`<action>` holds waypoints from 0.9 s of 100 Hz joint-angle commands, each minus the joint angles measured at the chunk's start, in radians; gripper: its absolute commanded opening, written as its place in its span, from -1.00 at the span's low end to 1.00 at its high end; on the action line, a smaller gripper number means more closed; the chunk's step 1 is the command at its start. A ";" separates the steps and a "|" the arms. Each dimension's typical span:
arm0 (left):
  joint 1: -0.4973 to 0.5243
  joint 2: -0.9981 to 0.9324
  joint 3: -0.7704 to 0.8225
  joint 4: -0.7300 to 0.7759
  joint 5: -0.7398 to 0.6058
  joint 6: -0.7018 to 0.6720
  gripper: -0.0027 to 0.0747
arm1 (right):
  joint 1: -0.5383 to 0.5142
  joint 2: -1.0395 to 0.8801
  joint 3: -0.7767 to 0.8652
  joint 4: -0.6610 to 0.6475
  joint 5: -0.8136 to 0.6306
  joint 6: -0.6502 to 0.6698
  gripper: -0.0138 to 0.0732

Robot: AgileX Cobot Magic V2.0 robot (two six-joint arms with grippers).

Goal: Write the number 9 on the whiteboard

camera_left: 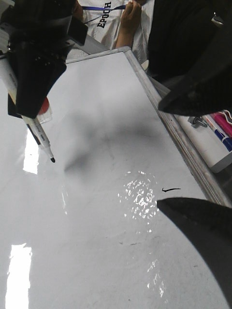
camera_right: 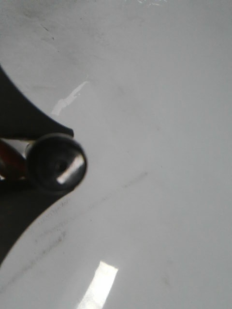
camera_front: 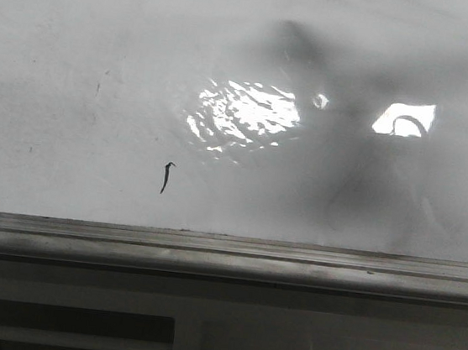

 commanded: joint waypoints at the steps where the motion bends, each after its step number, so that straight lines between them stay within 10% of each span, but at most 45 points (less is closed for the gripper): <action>1: -0.002 0.001 -0.024 -0.006 0.005 -0.009 -0.04 | 0.001 0.001 -0.025 -0.008 -0.045 -0.010 -0.84; 90: -0.002 0.003 -0.023 -0.006 0.003 -0.009 -0.04 | 0.011 0.106 -0.019 0.058 0.107 -0.010 -0.84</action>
